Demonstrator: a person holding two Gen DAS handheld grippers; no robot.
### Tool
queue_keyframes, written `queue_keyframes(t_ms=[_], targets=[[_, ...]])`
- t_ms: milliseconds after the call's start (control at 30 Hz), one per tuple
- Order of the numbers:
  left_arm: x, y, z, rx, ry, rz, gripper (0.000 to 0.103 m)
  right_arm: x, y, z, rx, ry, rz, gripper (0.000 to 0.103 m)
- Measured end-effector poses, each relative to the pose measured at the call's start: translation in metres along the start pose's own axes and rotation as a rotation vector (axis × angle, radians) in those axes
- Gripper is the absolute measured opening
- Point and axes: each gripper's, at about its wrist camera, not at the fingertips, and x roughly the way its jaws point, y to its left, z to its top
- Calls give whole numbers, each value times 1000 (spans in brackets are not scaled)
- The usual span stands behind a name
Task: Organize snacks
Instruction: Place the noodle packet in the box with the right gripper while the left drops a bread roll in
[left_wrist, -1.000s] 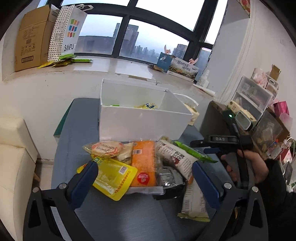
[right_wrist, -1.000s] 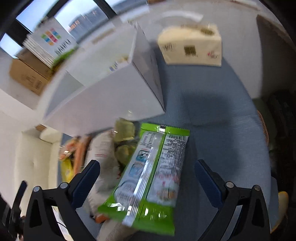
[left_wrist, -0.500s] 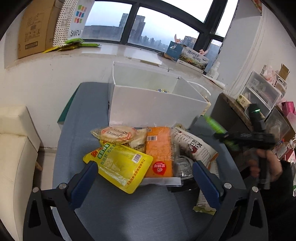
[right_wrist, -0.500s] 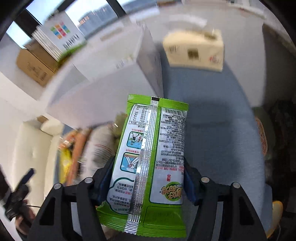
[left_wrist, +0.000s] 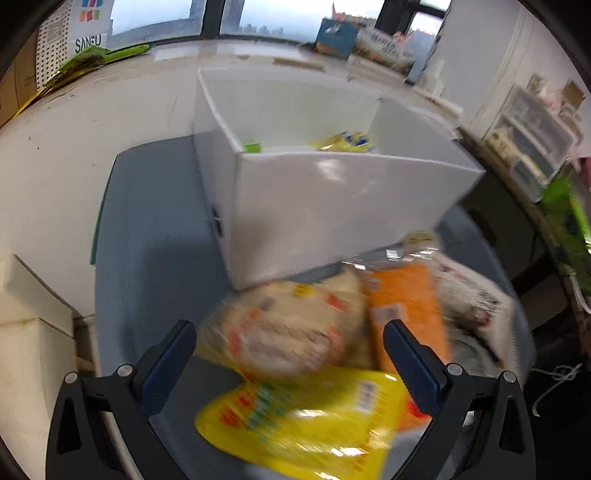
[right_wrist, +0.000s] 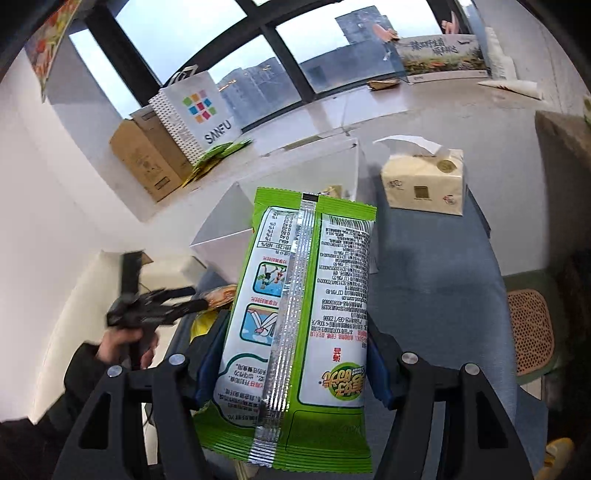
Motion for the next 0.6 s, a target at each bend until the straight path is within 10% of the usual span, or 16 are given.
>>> queue_keyframes(t_ms=[200, 600], targets=[[33, 8, 8, 6, 95, -21, 103, 14, 4, -4, -12, 27, 19, 69], [-8, -9, -18, 25, -36, -30, 80, 17, 10, -7, -37, 39, 35, 69]])
